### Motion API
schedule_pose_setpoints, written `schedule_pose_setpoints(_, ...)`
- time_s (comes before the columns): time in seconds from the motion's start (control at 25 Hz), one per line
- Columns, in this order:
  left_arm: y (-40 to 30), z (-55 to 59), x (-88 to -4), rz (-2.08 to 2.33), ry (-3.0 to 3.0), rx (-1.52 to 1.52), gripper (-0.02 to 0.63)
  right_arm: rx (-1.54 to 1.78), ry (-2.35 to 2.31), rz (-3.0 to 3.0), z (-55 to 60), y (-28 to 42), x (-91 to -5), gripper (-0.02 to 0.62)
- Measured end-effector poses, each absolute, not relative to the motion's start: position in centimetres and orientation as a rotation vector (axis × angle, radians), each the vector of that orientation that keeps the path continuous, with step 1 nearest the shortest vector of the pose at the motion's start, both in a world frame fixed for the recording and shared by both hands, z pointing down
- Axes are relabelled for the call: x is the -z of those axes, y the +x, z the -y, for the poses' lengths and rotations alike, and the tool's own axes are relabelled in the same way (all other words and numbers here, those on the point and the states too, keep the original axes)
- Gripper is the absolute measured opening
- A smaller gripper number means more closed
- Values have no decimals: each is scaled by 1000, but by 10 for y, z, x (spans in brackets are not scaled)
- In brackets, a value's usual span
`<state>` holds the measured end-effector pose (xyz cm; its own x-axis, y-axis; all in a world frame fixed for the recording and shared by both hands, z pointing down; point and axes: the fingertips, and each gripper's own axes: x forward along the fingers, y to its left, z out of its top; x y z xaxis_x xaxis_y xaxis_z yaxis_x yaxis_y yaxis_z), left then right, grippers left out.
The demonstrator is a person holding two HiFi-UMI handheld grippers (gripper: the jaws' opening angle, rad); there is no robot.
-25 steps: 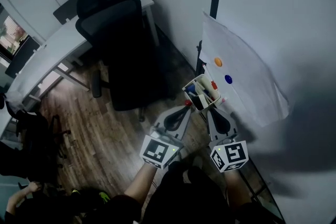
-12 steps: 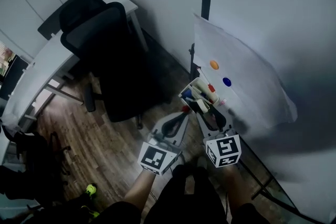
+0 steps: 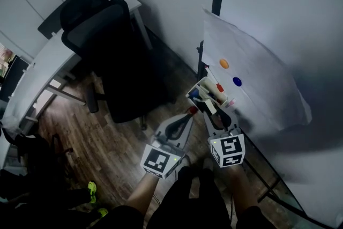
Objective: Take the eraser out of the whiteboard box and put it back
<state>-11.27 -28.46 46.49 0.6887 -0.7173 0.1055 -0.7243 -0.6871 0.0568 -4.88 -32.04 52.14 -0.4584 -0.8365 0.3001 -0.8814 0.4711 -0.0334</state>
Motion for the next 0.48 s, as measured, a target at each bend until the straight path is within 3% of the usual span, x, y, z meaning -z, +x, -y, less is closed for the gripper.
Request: schedule_pose_setpoints(0.48,-116,281,-464,1227,2790,-113,6,-247,1495,2502,320,-45,-511,112)
